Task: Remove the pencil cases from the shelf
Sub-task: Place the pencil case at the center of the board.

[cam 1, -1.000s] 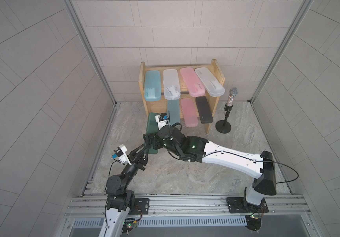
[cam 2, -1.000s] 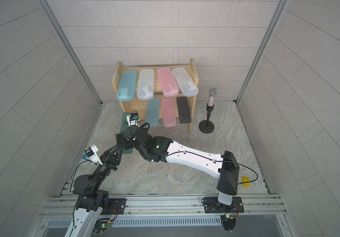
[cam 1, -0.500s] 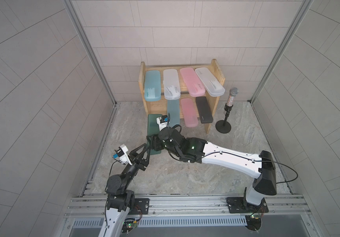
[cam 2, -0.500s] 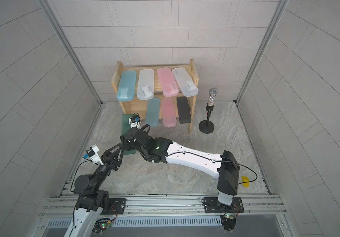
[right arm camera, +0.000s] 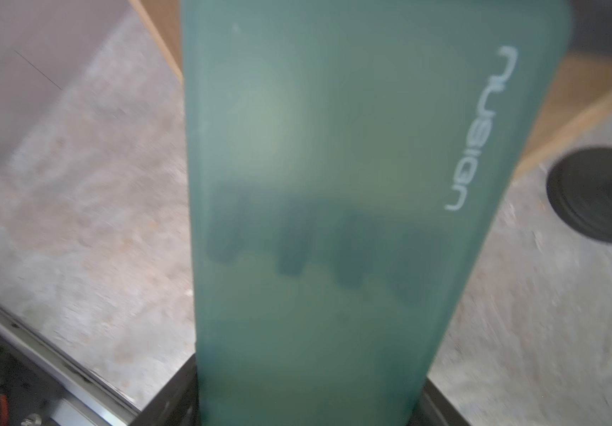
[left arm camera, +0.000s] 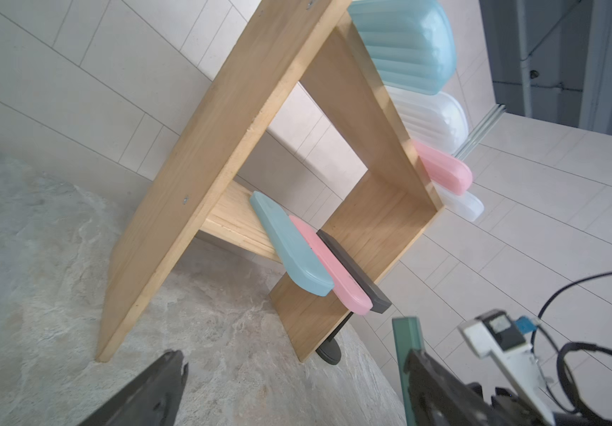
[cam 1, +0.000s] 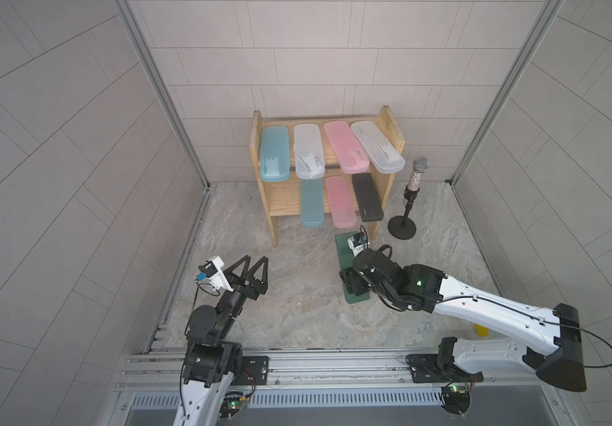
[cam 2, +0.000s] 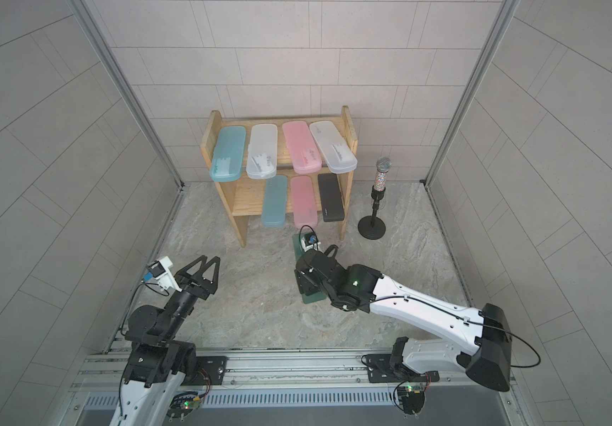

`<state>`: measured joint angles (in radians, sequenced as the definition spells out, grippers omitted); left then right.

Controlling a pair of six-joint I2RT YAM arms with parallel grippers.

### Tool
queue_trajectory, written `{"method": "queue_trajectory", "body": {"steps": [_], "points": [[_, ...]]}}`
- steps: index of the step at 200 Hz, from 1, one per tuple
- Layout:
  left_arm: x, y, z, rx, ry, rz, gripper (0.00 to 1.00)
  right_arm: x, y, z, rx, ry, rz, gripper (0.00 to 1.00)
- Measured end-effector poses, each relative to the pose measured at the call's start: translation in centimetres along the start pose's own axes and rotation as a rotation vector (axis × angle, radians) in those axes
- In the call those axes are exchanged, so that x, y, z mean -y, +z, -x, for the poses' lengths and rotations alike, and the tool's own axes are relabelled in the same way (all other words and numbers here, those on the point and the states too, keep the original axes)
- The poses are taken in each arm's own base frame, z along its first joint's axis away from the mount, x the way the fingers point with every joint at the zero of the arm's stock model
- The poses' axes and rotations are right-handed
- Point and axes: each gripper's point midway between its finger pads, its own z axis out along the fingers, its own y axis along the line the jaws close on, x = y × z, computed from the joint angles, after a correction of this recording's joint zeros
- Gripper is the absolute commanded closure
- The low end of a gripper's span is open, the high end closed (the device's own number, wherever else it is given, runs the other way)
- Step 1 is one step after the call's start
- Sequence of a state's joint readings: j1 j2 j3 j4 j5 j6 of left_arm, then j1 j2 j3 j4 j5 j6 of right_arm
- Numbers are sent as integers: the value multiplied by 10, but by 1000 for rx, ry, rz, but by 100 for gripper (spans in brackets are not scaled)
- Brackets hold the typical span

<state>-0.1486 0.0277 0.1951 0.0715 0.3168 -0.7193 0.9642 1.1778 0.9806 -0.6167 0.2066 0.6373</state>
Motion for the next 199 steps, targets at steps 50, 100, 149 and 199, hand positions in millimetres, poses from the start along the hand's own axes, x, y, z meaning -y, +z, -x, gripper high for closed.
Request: {"method": "queue_trajectory", "body": {"steps": [50,100,149,199], "points": [[-29,18,-23,-180,-52,178,0,118,31,-74,-306,191,-199,62],[-37,16,-23,-175,-39,219,0,162,55,-74,-483,277,-223,57],[-49,21,-26,-179,-39,260,0,166,81,-85,-613,243,-175,50],[-56,28,-35,-212,-57,272,0,170,94,-97,-647,240,-164,0]]}}
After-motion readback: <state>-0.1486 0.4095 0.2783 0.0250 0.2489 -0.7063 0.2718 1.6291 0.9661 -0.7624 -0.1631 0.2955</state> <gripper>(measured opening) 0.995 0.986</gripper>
